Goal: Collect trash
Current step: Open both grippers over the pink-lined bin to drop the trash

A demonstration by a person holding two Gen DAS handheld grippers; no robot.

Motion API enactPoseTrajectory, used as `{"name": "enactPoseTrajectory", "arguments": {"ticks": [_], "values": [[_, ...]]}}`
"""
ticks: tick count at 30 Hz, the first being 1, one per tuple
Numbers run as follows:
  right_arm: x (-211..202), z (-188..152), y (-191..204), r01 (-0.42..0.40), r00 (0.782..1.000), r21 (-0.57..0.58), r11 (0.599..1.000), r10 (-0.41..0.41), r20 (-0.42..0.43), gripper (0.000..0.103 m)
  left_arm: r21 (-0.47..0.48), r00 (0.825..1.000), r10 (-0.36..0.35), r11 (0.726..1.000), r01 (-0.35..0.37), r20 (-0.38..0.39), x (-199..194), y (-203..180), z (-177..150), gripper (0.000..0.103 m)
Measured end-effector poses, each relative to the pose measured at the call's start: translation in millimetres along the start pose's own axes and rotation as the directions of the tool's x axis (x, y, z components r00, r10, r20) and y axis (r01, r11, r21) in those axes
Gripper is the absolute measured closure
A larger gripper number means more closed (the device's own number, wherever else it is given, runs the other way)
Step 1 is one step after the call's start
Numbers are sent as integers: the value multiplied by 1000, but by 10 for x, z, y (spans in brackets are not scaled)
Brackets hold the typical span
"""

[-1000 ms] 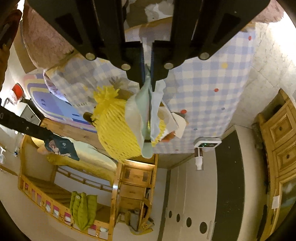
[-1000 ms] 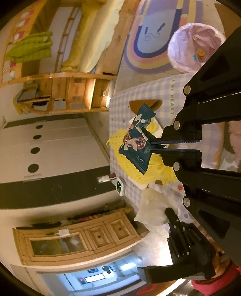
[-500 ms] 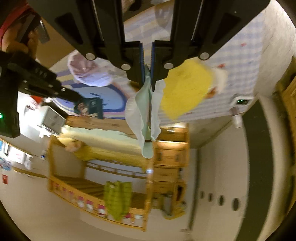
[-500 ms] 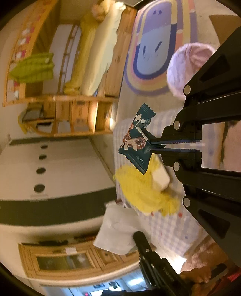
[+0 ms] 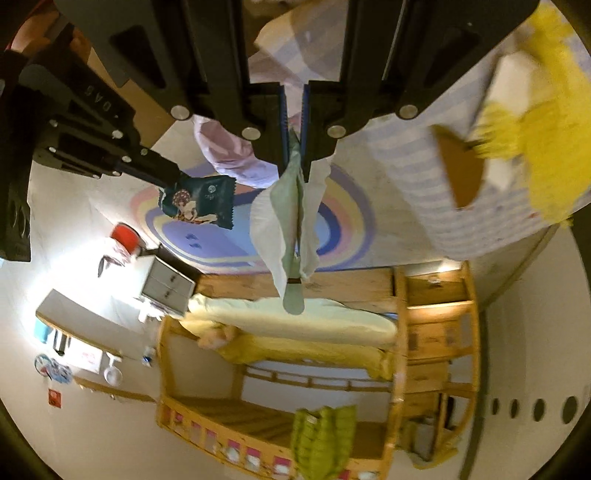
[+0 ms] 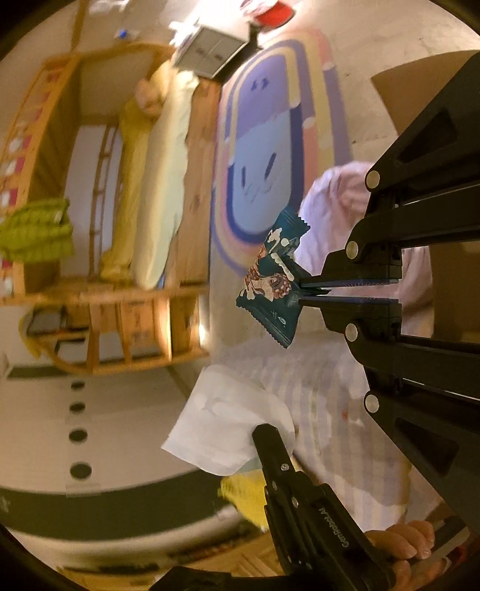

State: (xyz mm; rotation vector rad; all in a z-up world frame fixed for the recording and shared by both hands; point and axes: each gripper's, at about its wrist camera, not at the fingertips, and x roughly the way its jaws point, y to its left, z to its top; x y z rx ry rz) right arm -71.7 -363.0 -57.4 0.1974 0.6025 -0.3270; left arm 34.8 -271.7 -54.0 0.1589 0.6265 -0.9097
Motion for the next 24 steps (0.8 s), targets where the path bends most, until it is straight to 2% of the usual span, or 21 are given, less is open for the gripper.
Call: {"name": "enactPoseTrajectory", "arguments": {"ticks": [8, 9, 11, 12, 13, 16, 20, 24], "values": [[438, -105, -472, 69, 996, 69, 995, -65, -58, 98, 22, 996, -53, 998, 55, -69, 608, -203, 124, 98], [500, -126, -518, 73, 995, 77, 994, -68, -67, 97, 24, 995, -53, 998, 55, -80, 688, -217, 136, 94], [620, -156, -595, 77, 994, 87, 993, -70, -81, 94, 15, 994, -54, 998, 56, -90, 770, -211, 152, 78], [689, -173, -620, 82, 993, 88, 993, -74, -96, 93, 6, 995, -46, 999, 47, -94, 812, -199, 157, 64], [776, -202, -666, 88, 990, 95, 992, -77, -115, 91, -2, 995, -39, 999, 39, -92, 813, -179, 157, 59], [879, -284, -750, 96, 985, 124, 988, -77, -152, 88, -17, 995, -34, 999, 33, -94, 801, -138, 143, 59], [818, -332, -755, 98, 984, 147, 984, -73, -164, 86, -40, 997, -14, 999, 11, -73, 674, -43, 145, 59], [592, -263, -706, 70, 990, 169, 983, -48, -132, 86, -61, 999, 10, 998, -12, -44, 442, 40, 157, 59]]}}
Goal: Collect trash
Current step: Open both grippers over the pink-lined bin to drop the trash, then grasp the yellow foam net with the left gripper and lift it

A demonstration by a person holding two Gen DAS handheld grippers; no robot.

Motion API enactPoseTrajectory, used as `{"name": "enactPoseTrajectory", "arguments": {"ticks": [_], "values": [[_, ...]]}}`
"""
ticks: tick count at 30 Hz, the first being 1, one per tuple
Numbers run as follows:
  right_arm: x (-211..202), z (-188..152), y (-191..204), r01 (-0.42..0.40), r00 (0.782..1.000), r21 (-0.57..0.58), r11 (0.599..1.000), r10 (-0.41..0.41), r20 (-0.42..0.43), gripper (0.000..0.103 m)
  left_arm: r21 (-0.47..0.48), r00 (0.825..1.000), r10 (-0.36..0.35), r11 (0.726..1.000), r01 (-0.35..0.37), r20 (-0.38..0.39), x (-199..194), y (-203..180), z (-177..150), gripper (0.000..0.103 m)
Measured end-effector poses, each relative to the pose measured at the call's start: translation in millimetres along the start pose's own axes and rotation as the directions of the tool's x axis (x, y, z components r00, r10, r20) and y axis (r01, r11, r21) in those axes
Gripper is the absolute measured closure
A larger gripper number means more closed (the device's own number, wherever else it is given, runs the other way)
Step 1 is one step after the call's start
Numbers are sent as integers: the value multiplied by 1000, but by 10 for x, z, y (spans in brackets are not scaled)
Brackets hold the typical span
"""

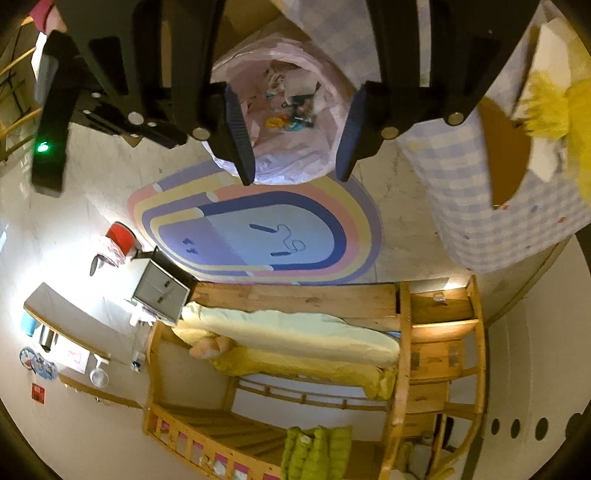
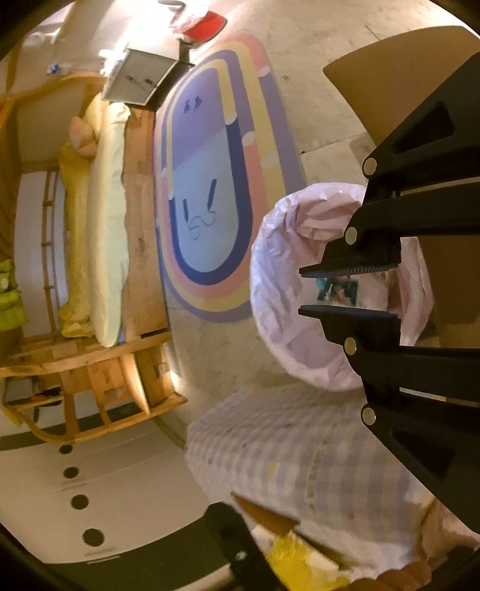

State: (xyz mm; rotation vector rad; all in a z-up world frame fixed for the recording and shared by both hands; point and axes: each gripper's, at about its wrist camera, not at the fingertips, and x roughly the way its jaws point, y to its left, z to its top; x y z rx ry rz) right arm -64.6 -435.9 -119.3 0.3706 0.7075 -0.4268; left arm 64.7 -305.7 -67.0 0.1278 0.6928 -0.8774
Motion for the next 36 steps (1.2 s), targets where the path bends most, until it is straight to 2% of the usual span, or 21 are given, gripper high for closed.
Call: {"name": "enactPoseTrajectory", "arguments": {"ticks": [5, 11, 12, 15, 18, 21, 24, 27, 29, 34, 36], "values": [[-368, 78, 210, -54, 996, -25, 998, 55, 67, 86, -16, 999, 31, 999, -30, 41, -383, 79, 25, 59], [-709, 120, 648, -118, 986, -100, 988, 128, 102, 86, -43, 990, 109, 993, -105, 92, -909, 281, -31, 59], [-751, 118, 738, -132, 984, -114, 985, 143, 103, 86, -48, 988, 120, 992, -116, 98, -979, 314, -37, 55], [-830, 107, 991, -166, 978, -152, 974, 182, 101, 86, -61, 971, 196, 980, -189, 136, -1295, 476, -124, 45], [-848, 83, 1204, -193, 973, -183, 964, 212, 93, 77, -88, 956, 255, 966, -244, 148, -1529, 675, -219, 35], [-837, 50, 1423, -222, 967, -211, 952, 243, 79, 72, -123, 927, 341, 938, -325, 154, -1721, 915, -367, 27], [-805, 8, 1622, -242, 963, -240, 940, 263, 62, 67, -170, 910, 393, 913, -370, 129, -1779, 1147, -491, 24], [-778, -37, 1766, -257, 960, -264, 930, 277, 45, 66, -206, 900, 423, 894, -397, 102, -1766, 1315, -570, 24], [-760, -68, 1842, -261, 959, -278, 925, 280, 34, 66, -220, 900, 428, 889, -401, 88, -1729, 1403, -593, 24], [-671, -84, 1909, -272, 958, -281, 920, 287, 12, 66, -178, 893, 446, 885, -430, 59, -1506, 1436, -602, 24], [-635, -72, 1921, -274, 958, -280, 920, 287, 6, 66, -161, 883, 469, 874, -458, 33, -1385, 1452, -614, 24]]}}
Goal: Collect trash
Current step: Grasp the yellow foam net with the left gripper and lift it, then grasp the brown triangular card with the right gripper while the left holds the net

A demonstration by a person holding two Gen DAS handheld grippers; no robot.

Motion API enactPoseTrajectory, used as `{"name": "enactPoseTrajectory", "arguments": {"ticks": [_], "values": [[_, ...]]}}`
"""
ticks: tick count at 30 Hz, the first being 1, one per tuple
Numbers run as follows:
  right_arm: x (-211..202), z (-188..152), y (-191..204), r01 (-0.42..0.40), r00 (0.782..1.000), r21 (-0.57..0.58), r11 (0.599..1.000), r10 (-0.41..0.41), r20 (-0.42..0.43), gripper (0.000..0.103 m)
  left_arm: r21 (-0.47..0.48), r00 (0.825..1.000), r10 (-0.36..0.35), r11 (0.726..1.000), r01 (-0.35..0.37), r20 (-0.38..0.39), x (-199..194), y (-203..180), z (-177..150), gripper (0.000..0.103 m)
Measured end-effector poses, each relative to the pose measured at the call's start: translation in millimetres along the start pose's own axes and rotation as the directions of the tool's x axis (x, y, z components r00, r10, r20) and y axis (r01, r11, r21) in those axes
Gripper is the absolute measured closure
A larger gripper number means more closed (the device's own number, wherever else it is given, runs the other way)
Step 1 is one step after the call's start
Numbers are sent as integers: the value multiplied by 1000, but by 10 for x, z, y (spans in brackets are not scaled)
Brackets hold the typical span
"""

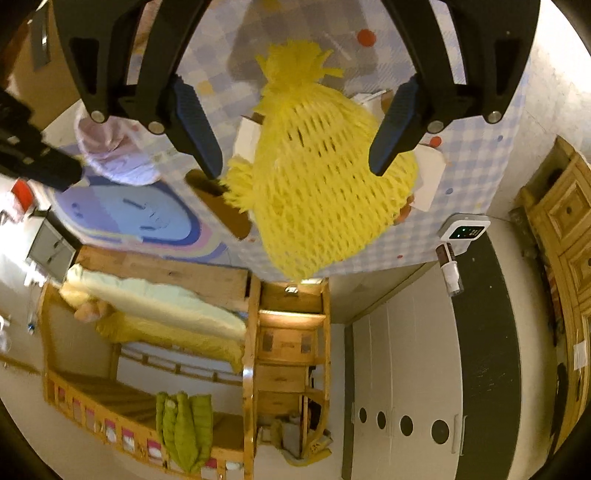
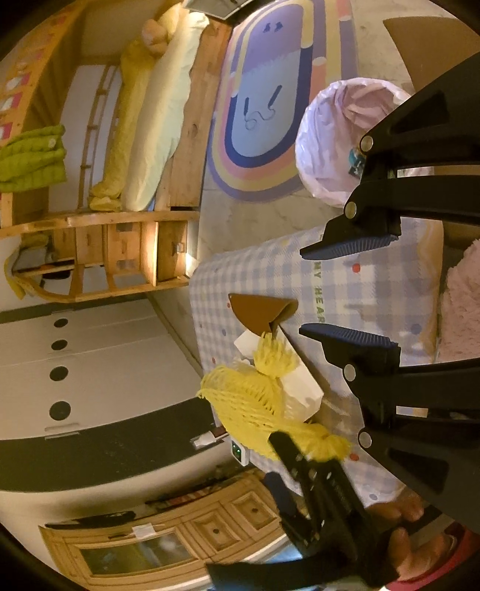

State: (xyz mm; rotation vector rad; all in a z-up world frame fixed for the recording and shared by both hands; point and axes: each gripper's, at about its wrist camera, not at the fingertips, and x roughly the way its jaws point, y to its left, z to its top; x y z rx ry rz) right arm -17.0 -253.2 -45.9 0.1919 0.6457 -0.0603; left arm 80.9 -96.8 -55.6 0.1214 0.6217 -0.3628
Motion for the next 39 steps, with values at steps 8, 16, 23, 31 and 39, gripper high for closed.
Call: {"name": "enactPoseTrajectory", "arguments": {"ticks": [8, 16, 23, 31, 39], "values": [[81, 5, 31, -17, 1000, -8, 1000, 17, -18, 66, 41, 996, 57, 998, -54, -71, 194, 52, -118, 76], [66, 30, 194, -35, 999, -40, 999, 34, -16, 66, -63, 998, 48, 997, -45, 45, -271, 497, -36, 93], [230, 87, 285, -33, 999, -61, 998, 31, -38, 61, -183, 985, 22, 983, 9, 171, -636, 890, 125, 93], [760, 298, 301, -21, 994, -104, 994, 9, -113, 48, -158, 982, -6, 987, 36, 187, -451, 846, 283, 93], [1321, 370, 283, -15, 987, -139, 990, -7, -159, 36, -145, 985, -39, 987, 64, 168, -118, 769, 370, 93]]}}
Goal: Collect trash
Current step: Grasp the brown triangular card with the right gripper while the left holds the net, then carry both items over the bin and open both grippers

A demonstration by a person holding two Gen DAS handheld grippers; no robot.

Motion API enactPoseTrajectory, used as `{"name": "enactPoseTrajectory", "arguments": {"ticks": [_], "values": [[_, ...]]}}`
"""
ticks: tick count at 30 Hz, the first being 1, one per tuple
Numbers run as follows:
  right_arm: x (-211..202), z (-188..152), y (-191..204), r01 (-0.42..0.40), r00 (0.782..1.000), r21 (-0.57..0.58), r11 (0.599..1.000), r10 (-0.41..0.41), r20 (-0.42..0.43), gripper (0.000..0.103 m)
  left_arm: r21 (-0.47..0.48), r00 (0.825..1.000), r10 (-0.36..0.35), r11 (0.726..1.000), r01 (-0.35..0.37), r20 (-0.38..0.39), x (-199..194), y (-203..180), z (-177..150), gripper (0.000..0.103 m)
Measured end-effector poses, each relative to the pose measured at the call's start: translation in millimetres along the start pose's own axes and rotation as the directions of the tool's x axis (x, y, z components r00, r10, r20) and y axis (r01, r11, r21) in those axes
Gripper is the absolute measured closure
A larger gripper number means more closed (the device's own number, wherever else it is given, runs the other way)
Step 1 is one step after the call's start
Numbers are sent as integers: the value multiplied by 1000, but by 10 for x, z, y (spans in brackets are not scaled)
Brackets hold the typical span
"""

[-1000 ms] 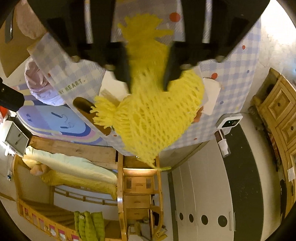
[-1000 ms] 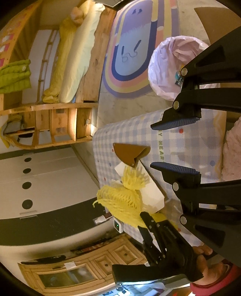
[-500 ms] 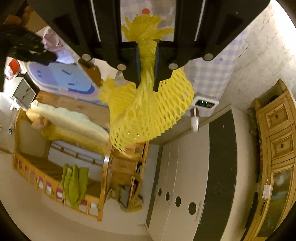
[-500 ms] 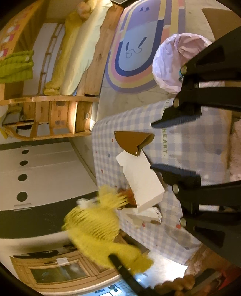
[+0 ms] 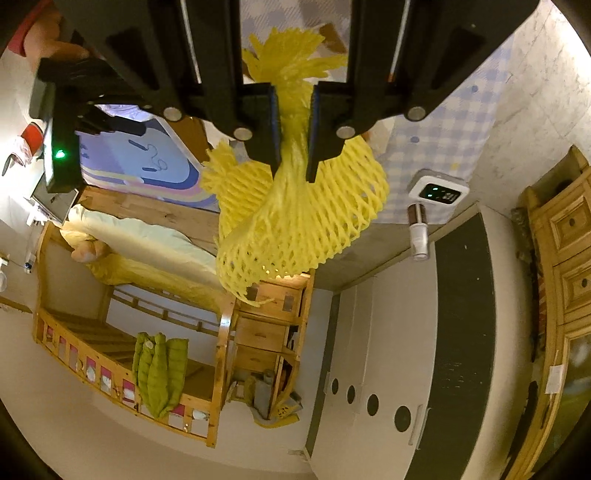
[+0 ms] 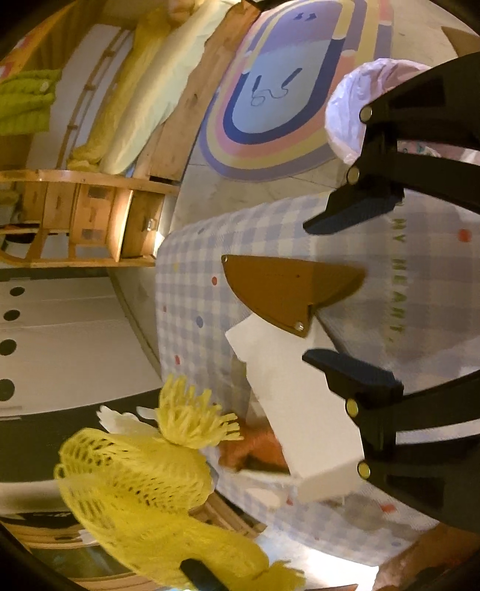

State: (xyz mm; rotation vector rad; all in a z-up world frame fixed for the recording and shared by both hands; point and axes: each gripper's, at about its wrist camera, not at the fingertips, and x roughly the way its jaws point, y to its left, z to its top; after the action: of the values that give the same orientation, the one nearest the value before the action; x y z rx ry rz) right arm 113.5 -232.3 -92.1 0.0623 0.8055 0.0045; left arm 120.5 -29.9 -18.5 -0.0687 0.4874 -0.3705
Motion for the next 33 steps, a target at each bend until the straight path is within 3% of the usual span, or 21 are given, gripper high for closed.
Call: {"name": "enactPoseTrajectory", "arguments": {"ticks": [8, 14, 17, 20, 26, 33], "values": [[337, 67, 95, -6, 1000, 2, 1000, 6, -31, 34, 1, 999, -8, 1000, 8, -45, 242, -30, -60, 93], [353, 66, 76, -3, 999, 35, 999, 4, -37, 36, 0, 999, -8, 1000, 8, -48, 255, -38, -54, 93], [356, 53, 77, -11, 999, 52, 999, 14, -43, 46, -9, 999, -11, 1000, 10, -49, 259, -21, -80, 93], [328, 47, 102, 3, 1000, 37, 999, -2, -28, 47, -13, 999, -13, 1000, 12, -49, 245, -9, -105, 93], [-245, -37, 91, 34, 993, 11, 999, -36, 112, 48, 6, 999, -38, 999, 38, -12, 49, -103, -59, 93], [-1095, -343, -253, 60, 977, 73, 996, -74, 201, 48, 6, 983, -181, 983, 181, -33, -146, -584, -32, 93]]}}
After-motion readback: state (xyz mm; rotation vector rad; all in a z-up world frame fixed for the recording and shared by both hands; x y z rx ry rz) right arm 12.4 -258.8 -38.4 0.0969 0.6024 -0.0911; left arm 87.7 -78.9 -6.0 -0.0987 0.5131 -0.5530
